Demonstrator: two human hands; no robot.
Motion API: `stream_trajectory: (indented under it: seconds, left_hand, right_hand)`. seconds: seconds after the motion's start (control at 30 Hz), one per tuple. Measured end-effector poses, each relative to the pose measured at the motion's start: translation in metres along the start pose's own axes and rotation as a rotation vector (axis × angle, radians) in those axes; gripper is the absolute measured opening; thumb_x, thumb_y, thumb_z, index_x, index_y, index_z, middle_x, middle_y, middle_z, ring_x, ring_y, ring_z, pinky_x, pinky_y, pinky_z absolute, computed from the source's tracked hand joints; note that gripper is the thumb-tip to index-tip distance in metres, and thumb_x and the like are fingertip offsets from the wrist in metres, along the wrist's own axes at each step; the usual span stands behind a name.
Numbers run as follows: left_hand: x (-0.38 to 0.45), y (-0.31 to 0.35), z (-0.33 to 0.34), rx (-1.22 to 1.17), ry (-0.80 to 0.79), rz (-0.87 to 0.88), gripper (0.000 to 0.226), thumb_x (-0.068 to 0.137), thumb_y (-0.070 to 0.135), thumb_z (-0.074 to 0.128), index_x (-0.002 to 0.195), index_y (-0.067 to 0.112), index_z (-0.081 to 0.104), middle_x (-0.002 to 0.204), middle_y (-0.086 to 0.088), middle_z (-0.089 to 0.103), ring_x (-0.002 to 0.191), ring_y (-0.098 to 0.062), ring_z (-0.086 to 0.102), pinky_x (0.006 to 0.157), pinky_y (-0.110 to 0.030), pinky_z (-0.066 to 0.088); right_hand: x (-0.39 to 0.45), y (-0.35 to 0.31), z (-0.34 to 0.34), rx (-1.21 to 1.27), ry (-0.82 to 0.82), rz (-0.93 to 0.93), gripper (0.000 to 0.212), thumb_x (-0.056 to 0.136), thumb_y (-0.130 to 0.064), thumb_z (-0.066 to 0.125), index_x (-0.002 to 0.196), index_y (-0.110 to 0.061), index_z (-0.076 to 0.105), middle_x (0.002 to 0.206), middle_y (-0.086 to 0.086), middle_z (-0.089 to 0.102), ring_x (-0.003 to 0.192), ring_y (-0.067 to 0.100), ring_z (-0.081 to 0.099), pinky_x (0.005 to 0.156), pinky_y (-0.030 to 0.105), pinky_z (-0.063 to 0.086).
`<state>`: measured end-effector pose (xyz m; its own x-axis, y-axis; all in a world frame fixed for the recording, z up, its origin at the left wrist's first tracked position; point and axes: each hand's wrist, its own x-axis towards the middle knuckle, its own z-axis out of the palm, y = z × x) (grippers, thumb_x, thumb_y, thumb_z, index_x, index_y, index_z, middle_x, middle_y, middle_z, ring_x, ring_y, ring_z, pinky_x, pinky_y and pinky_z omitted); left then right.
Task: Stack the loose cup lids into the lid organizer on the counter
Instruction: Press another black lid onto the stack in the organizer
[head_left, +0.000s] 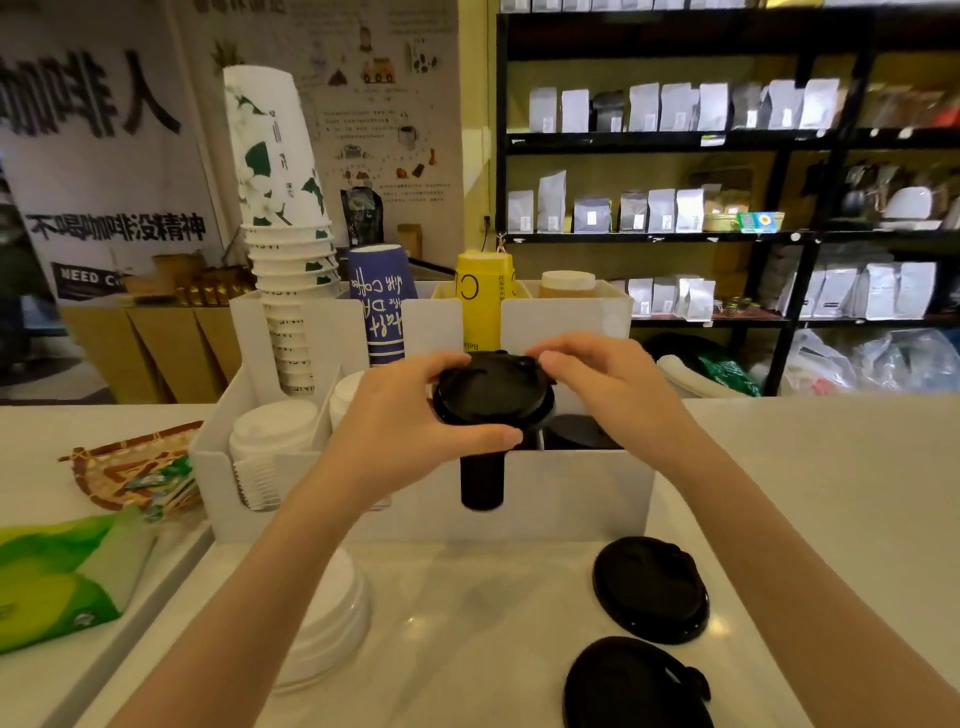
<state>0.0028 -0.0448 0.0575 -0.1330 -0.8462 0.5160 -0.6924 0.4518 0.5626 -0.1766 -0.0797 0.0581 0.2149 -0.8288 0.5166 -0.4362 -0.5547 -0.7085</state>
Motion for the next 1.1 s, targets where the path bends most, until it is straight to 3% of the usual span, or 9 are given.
stream_trajectory:
  seconds: [0.1, 0.23, 0.3, 0.43, 0.67, 0.83, 0.93, 1.03, 1.1]
  left_hand:
    - [0.017, -0.009, 0.005, -0.053, 0.090, -0.014, 0.065, 0.057, 0.040, 0.078, 0.115, 0.022, 0.055, 0.100, 0.011, 0.057, 0.098, -0.006, 0.053, 0.071, -0.005, 0.041]
    - [0.032, -0.025, 0.018, -0.077, 0.208, -0.028, 0.066, 0.058, 0.037, 0.079, 0.115, 0.016, 0.054, 0.111, 0.000, 0.060, 0.104, -0.013, 0.052, 0.086, -0.023, 0.045]
    - [0.037, -0.031, 0.024, -0.055, 0.238, -0.026, 0.065, 0.058, 0.038, 0.078, 0.115, 0.015, 0.055, 0.114, -0.002, 0.060, 0.103, -0.013, 0.051, 0.088, -0.024, 0.043]
    - [0.043, -0.039, 0.030, -0.023, 0.221, -0.021, 0.063, 0.061, 0.037, 0.076, 0.116, 0.016, 0.055, 0.117, -0.001, 0.059, 0.101, -0.008, 0.047, 0.079, -0.013, 0.034]
    - [0.047, -0.046, 0.035, -0.015, 0.136, -0.051, 0.061, 0.069, 0.042, 0.069, 0.122, 0.017, 0.052, 0.123, -0.001, 0.057, 0.103, -0.006, 0.042, 0.085, -0.022, 0.034]
    - [0.047, -0.046, 0.036, -0.027, 0.076, -0.063, 0.061, 0.072, 0.040, 0.067, 0.125, 0.016, 0.049, 0.127, -0.002, 0.053, 0.104, -0.005, 0.040, 0.086, -0.020, 0.034]
    - [0.047, -0.047, 0.035, -0.019, 0.067, -0.062, 0.059, 0.071, 0.040, 0.068, 0.122, 0.015, 0.052, 0.123, -0.004, 0.054, 0.102, -0.008, 0.043, 0.086, -0.022, 0.037]
    - [0.047, -0.047, 0.033, -0.019, 0.064, -0.062, 0.056, 0.071, 0.039, 0.068, 0.120, 0.016, 0.053, 0.121, -0.004, 0.056, 0.102, -0.008, 0.044, 0.084, -0.022, 0.037]
    - [0.045, -0.047, 0.033, -0.021, 0.061, -0.059, 0.055, 0.072, 0.038, 0.067, 0.120, 0.016, 0.052, 0.121, -0.003, 0.056, 0.101, -0.007, 0.043, 0.083, -0.021, 0.036]
  right_hand:
    - [0.015, 0.001, 0.012, 0.015, 0.088, -0.031, 0.030, 0.091, -0.020, 0.043, 0.115, -0.019, 0.060, 0.104, -0.008, 0.061, 0.101, 0.004, 0.051, 0.084, 0.009, 0.035]
    - [0.033, 0.013, 0.028, 0.049, 0.065, 0.009, 0.037, 0.093, -0.021, 0.037, 0.128, -0.018, 0.050, 0.132, 0.001, 0.054, 0.125, 0.014, 0.042, 0.109, 0.031, 0.030]
    - [0.037, 0.017, 0.033, 0.129, 0.044, 0.040, 0.039, 0.094, -0.022, 0.035, 0.130, -0.017, 0.047, 0.137, 0.002, 0.050, 0.128, 0.014, 0.040, 0.112, 0.032, 0.028]
    - [0.038, 0.024, 0.036, 0.254, -0.011, 0.094, 0.040, 0.096, -0.024, 0.032, 0.133, -0.014, 0.044, 0.132, -0.001, 0.049, 0.123, 0.009, 0.040, 0.103, 0.023, 0.028]
    - [0.040, 0.035, 0.041, 0.326, -0.036, 0.180, 0.039, 0.095, -0.033, 0.031, 0.127, -0.019, 0.049, 0.110, -0.009, 0.056, 0.106, 0.004, 0.048, 0.091, 0.019, 0.035]
    - [0.041, 0.040, 0.040, 0.300, -0.036, 0.184, 0.026, 0.095, -0.031, 0.031, 0.090, -0.036, 0.055, 0.088, -0.018, 0.053, 0.084, -0.010, 0.050, 0.073, 0.005, 0.037]
    - [0.039, 0.041, 0.039, 0.250, -0.016, 0.162, 0.025, 0.095, -0.030, 0.029, 0.092, -0.035, 0.053, 0.086, -0.020, 0.050, 0.081, -0.013, 0.048, 0.068, -0.001, 0.034]
    - [0.036, 0.041, 0.039, 0.210, 0.005, 0.141, 0.033, 0.095, -0.031, 0.029, 0.099, -0.016, 0.058, 0.093, 0.002, 0.059, 0.090, 0.005, 0.053, 0.071, 0.008, 0.040]
    - [0.033, 0.041, 0.039, 0.145, 0.009, 0.117, 0.043, 0.095, -0.032, 0.028, 0.107, -0.002, 0.057, 0.108, 0.021, 0.059, 0.103, 0.023, 0.053, 0.089, 0.025, 0.042]
